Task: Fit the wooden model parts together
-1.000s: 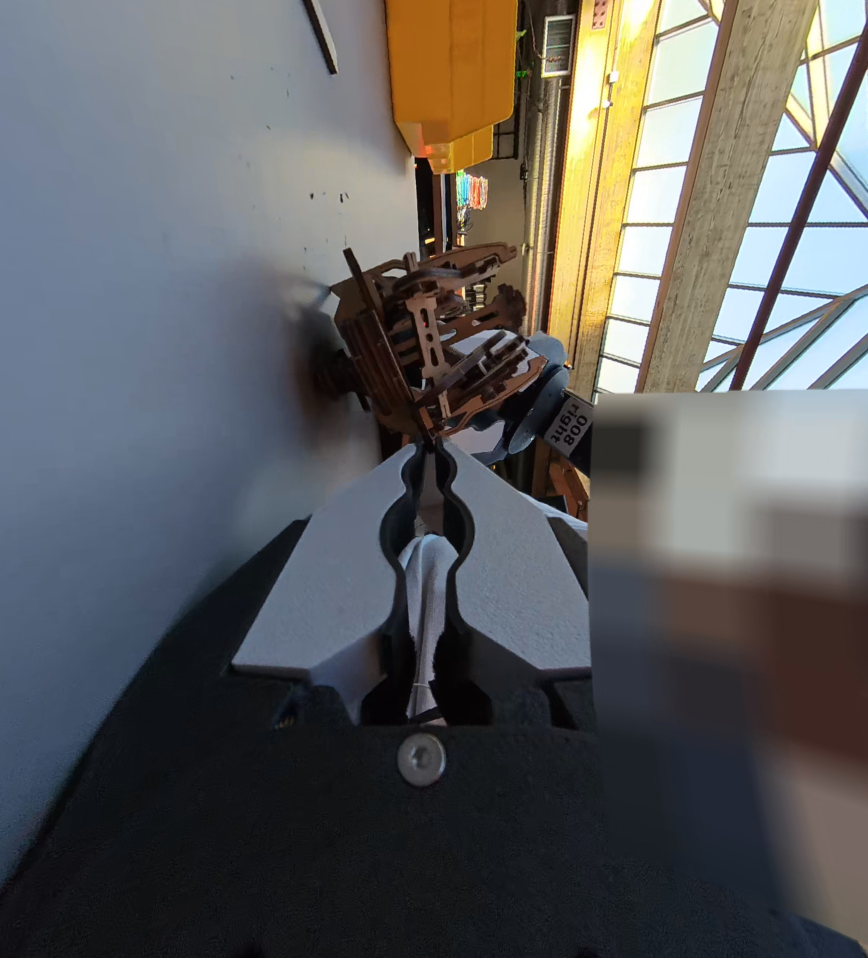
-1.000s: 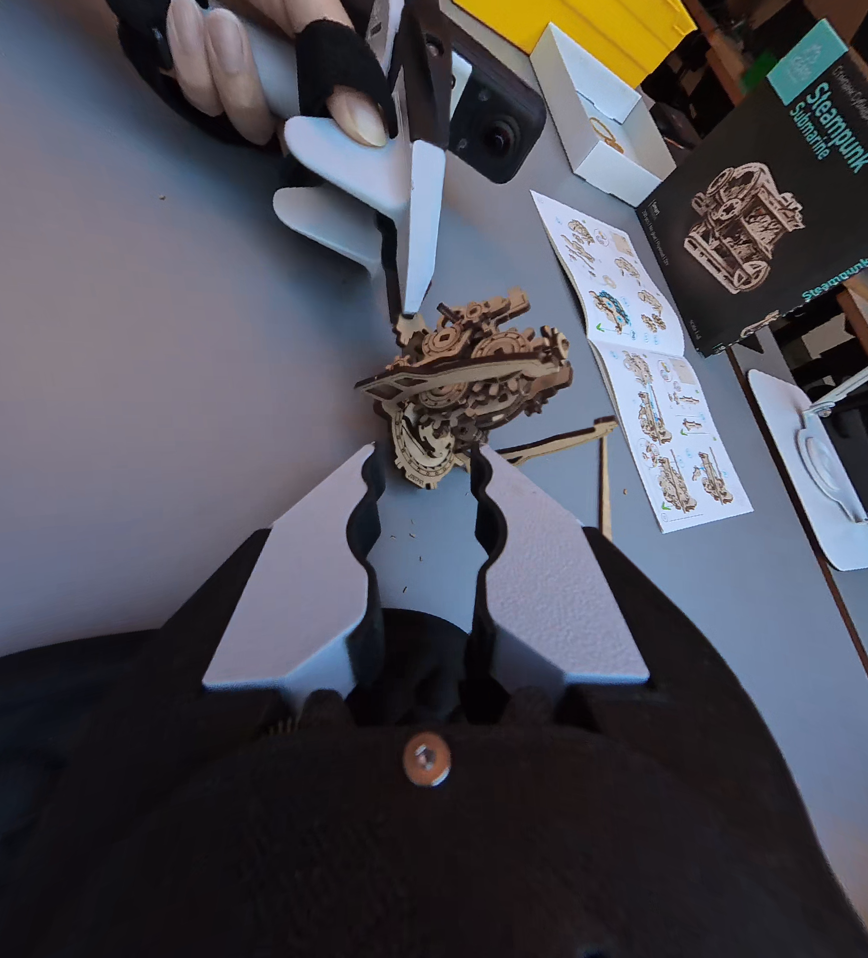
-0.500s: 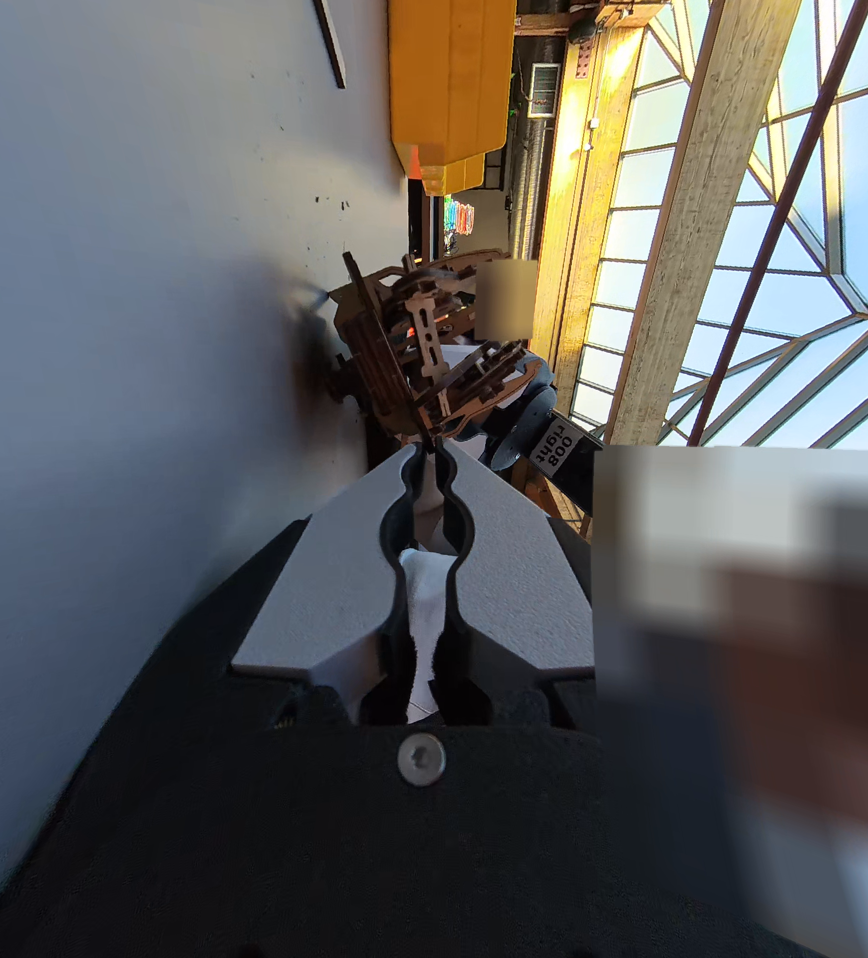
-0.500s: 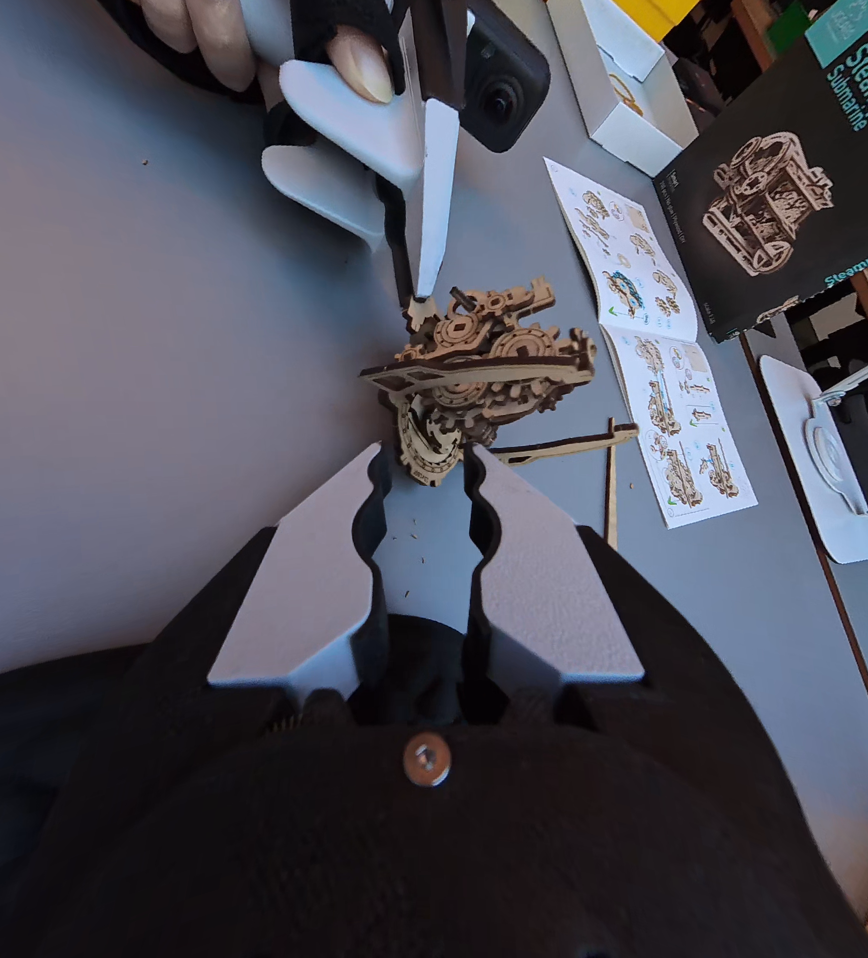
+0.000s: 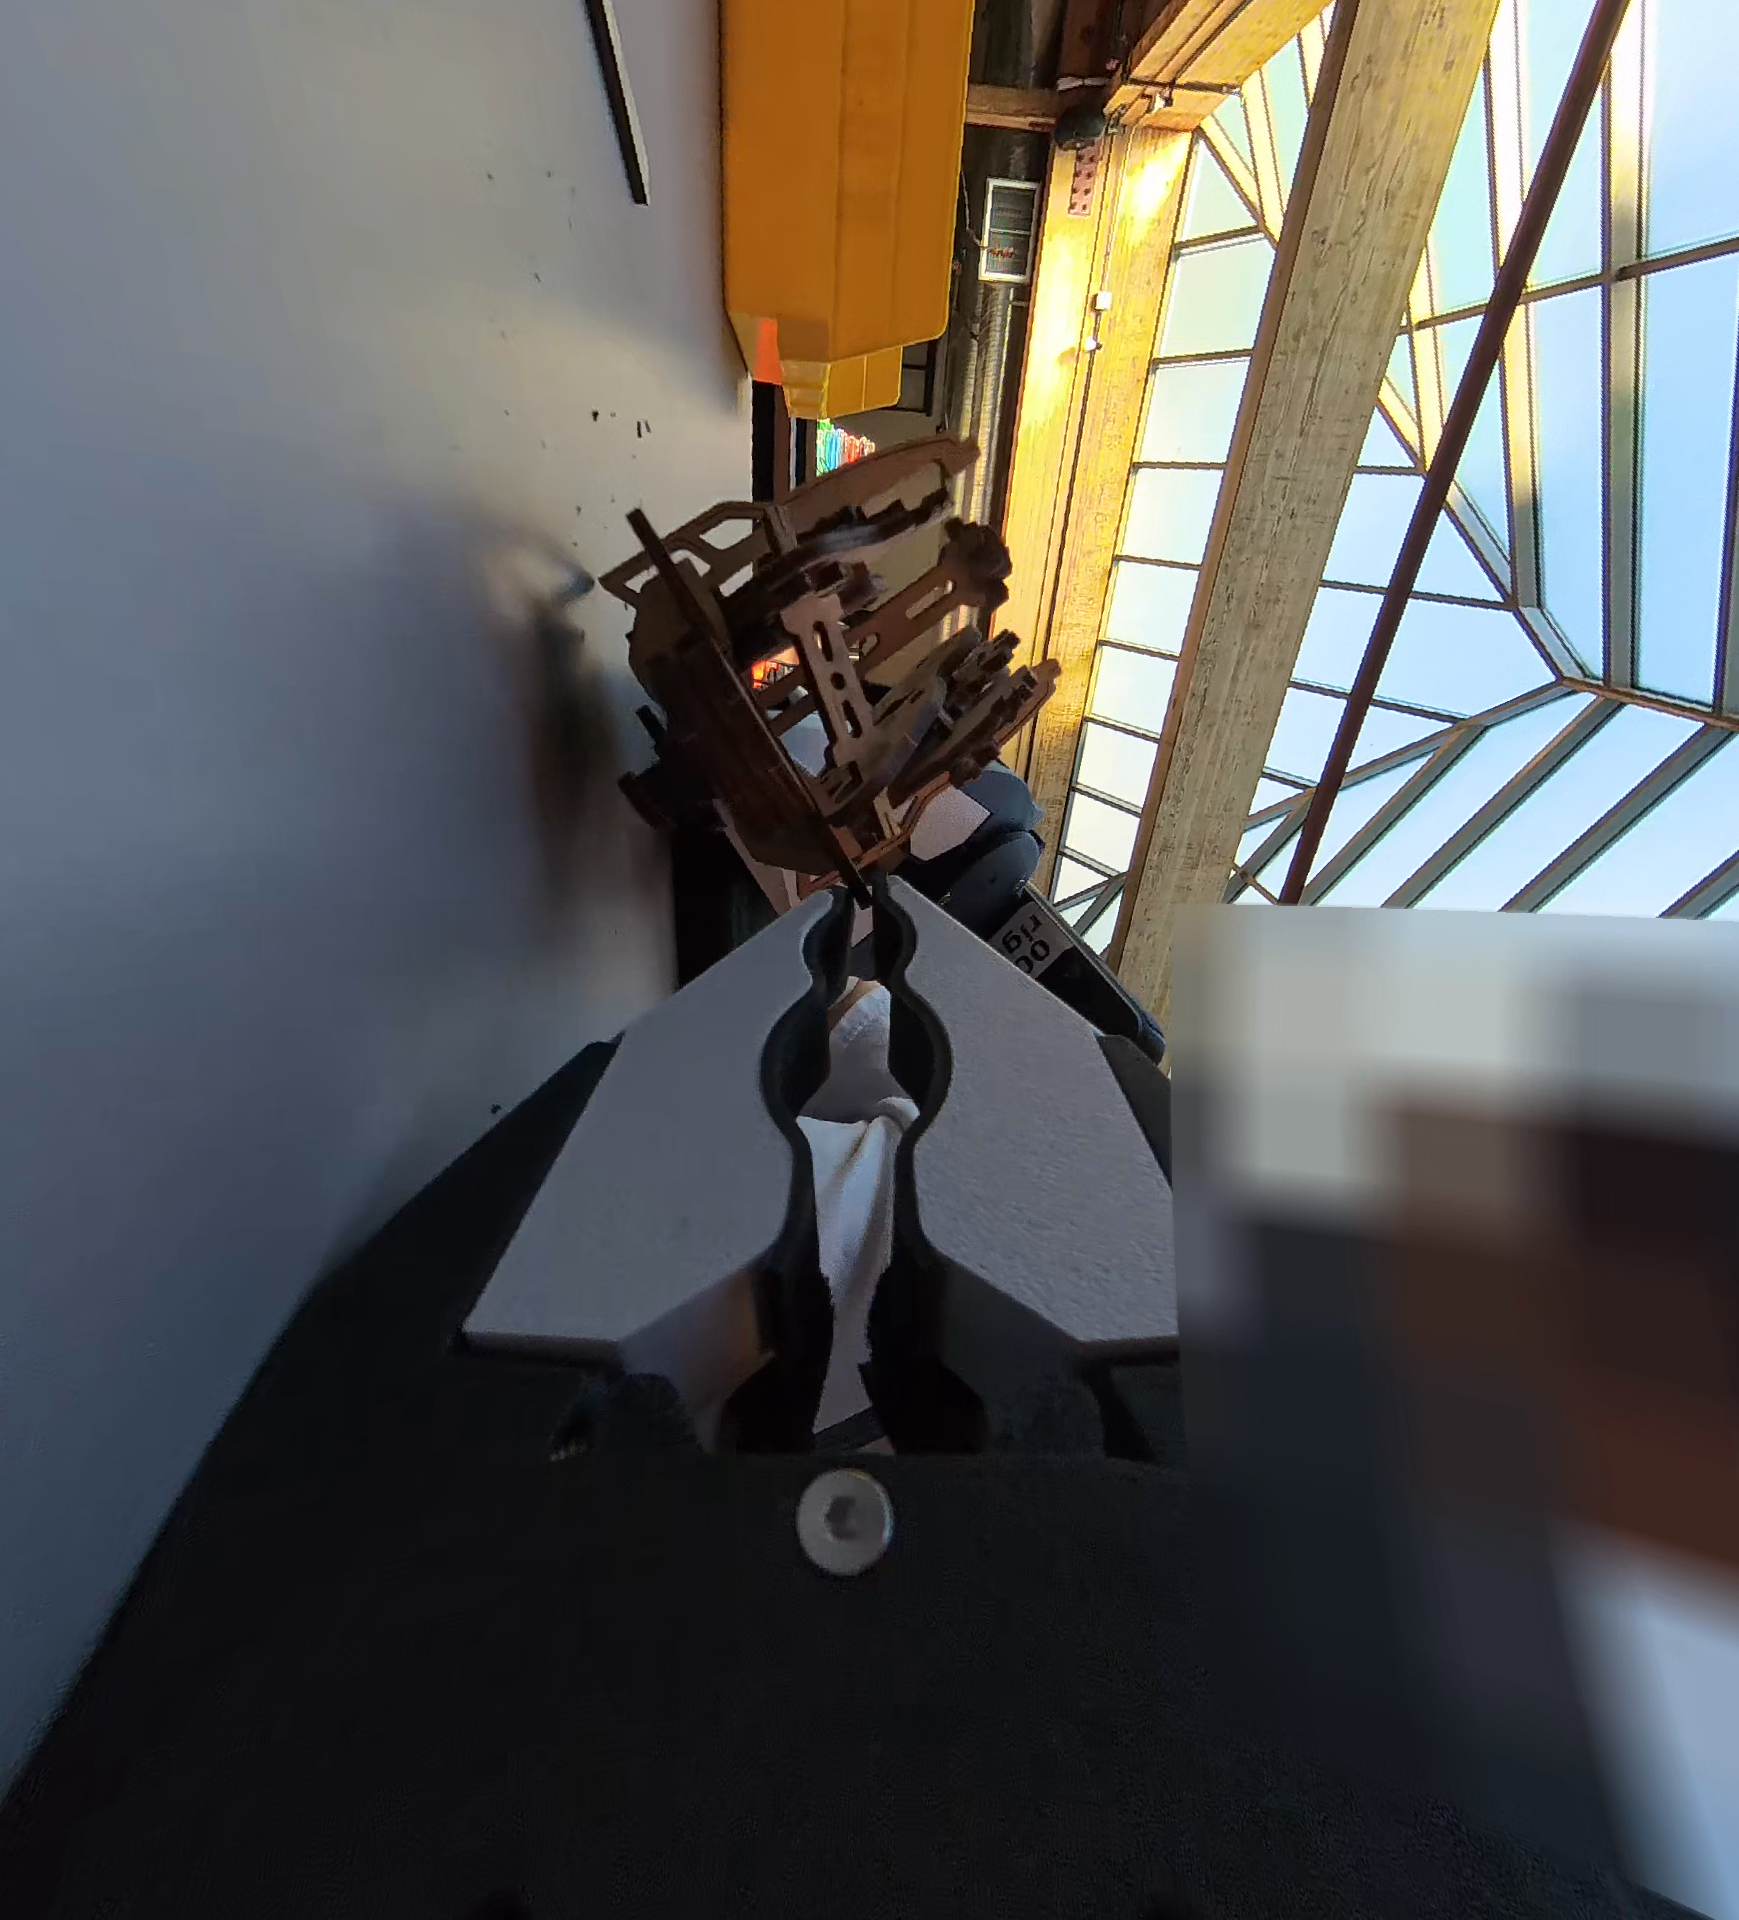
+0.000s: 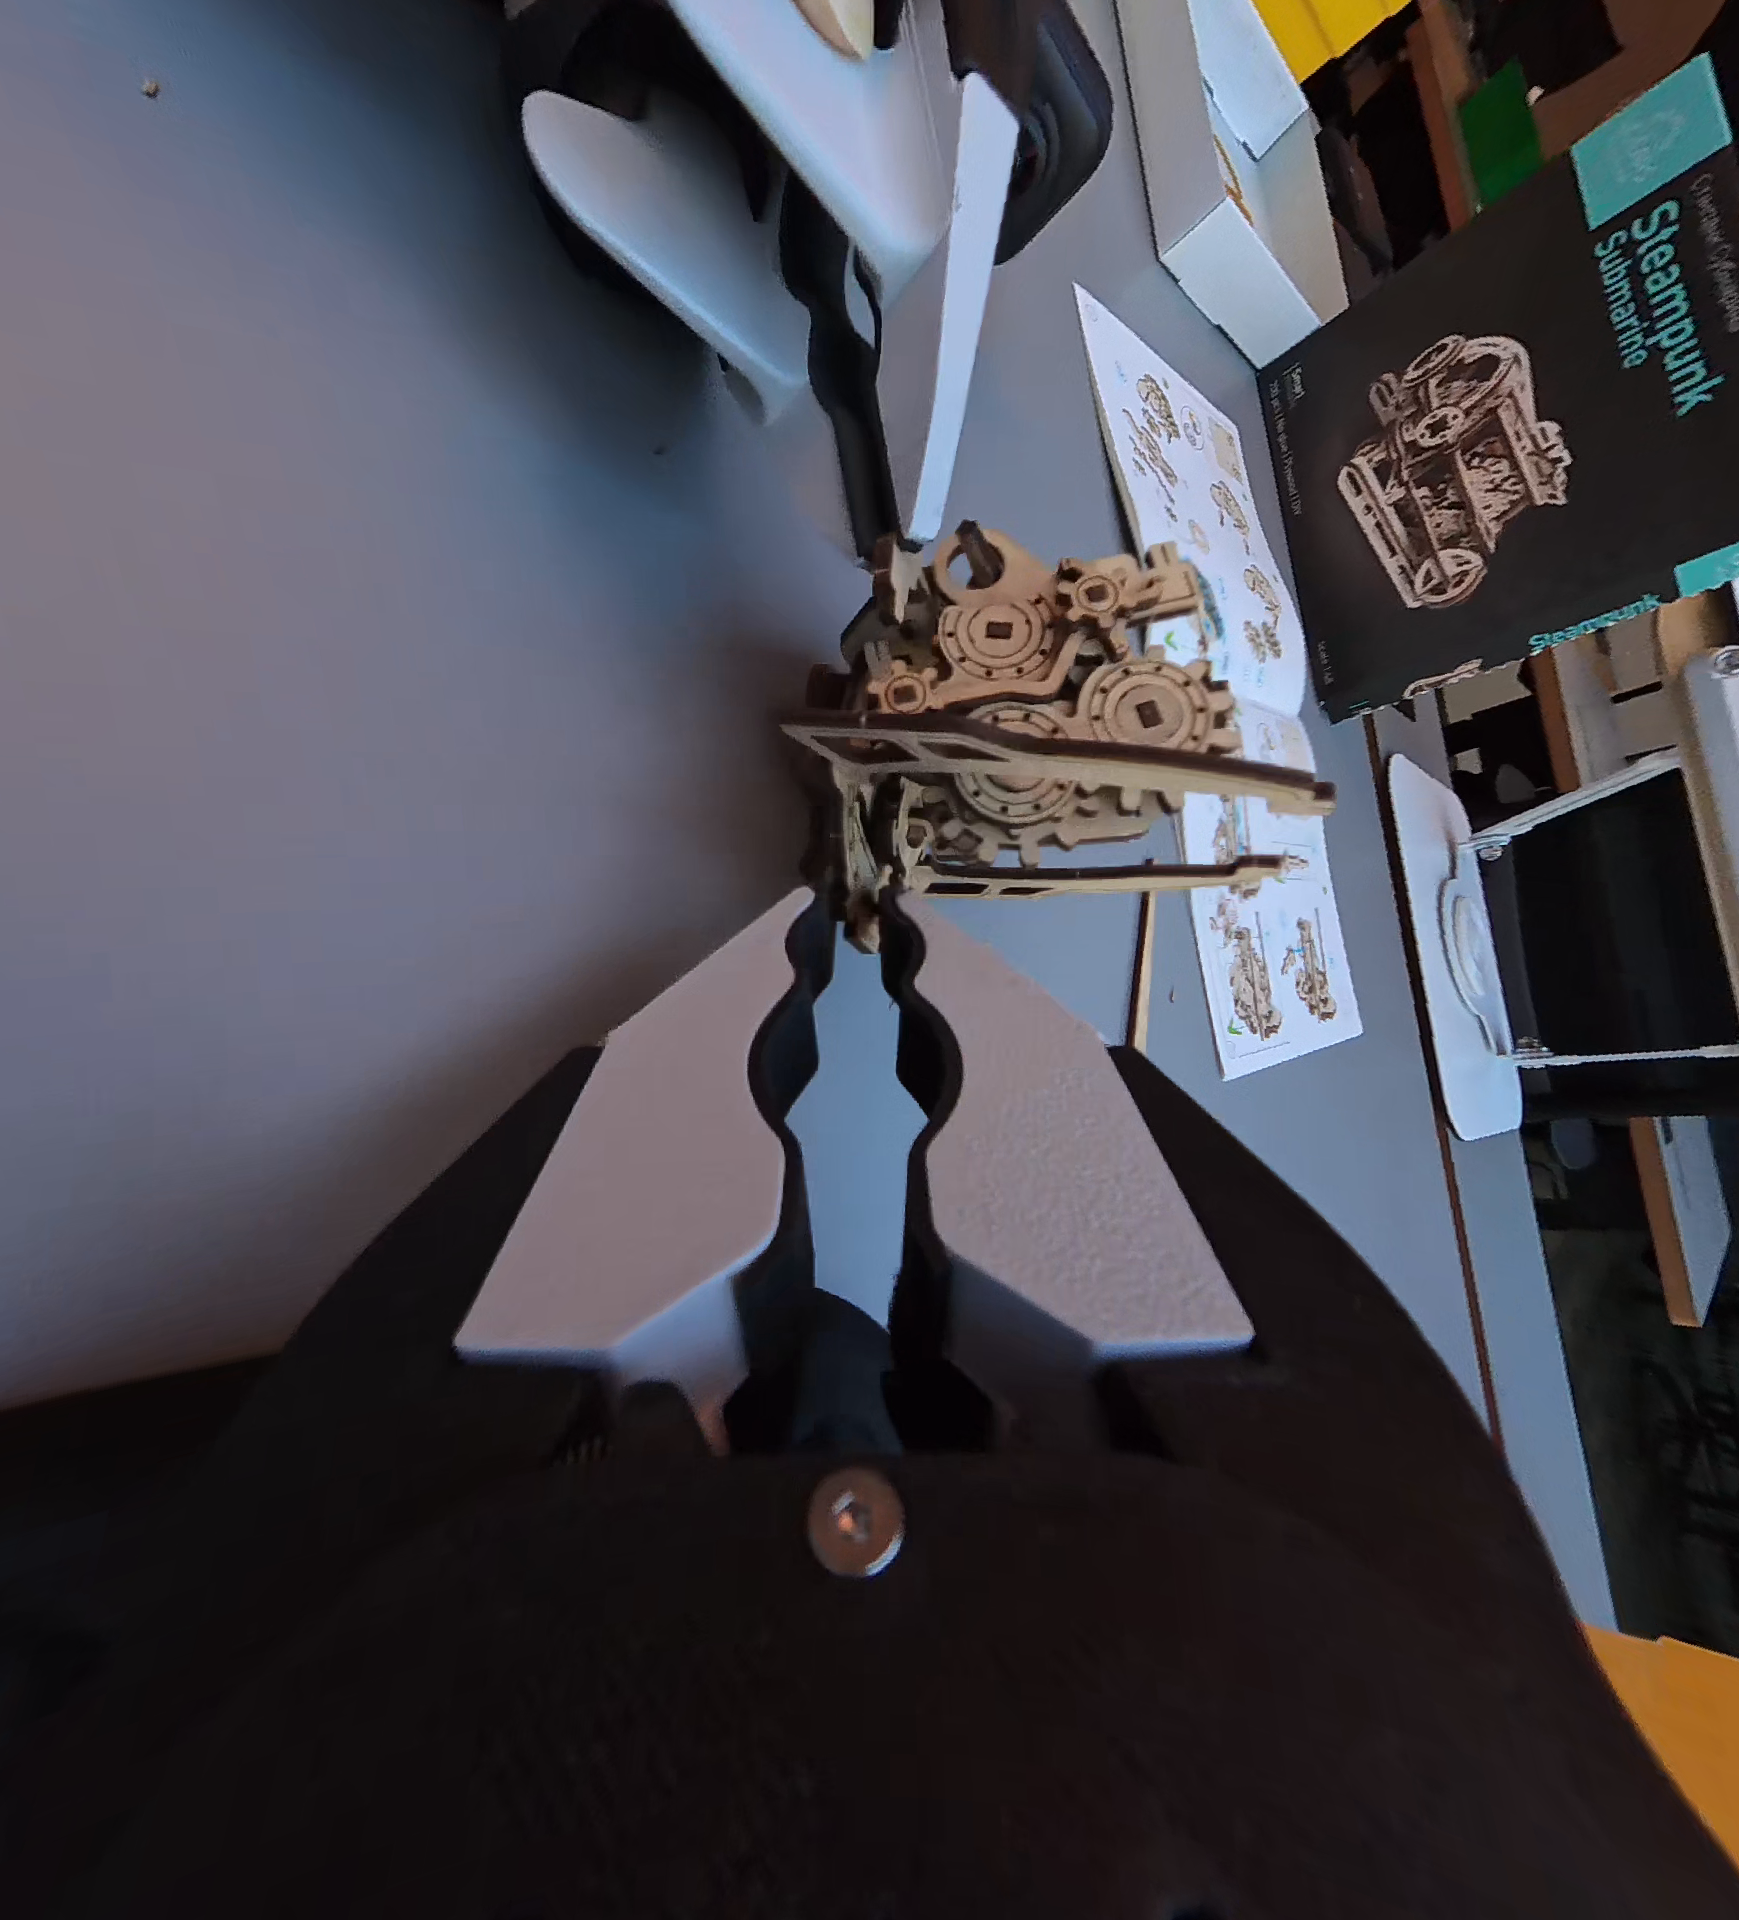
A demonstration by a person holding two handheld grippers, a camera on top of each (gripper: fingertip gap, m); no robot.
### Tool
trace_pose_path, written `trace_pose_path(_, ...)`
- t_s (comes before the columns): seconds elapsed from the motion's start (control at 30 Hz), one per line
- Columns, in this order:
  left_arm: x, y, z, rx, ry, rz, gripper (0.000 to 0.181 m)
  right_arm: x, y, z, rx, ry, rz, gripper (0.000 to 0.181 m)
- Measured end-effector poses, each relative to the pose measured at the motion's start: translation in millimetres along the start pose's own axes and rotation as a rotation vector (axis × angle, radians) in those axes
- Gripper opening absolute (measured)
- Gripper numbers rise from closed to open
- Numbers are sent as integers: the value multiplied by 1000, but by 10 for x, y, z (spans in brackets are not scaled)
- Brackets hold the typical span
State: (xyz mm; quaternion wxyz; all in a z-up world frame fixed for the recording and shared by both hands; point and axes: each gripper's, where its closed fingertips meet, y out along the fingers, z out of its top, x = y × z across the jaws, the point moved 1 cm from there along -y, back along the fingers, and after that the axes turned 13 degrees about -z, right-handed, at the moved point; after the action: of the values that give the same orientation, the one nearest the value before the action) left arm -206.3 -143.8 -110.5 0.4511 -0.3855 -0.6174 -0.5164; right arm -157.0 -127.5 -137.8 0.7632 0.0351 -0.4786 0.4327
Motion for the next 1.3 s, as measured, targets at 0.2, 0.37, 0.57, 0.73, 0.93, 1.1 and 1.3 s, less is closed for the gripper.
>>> trace_pose_path(0.2,57,-2,15,15,-20,-43,3,50,-59,62,49,-49,-44,2)
trace_pose_path(0.37,75,-4,11,14,-24,-56,4,77,-123,101,64,-108,-51,2)
trace_pose_path(0.57,146,-44,4,17,-23,-104,3,55,-174,39,28,-199,-33,2)
trace_pose_path(0.73,136,-200,-39,-21,141,-25,13,41,-222,28,11,-222,-9,2)
trace_pose_path(0.93,12,-353,-56,-184,733,340,28,61,-247,44,-22,-224,40,2)
trace_pose_path(1.1,80,-230,-32,-289,1224,568,35,66,-246,77,-36,-206,83,2)
trace_pose_path(1.3,-56,-59,-68,-447,1625,787,26,72,-239,100,-52,-210,113,2)
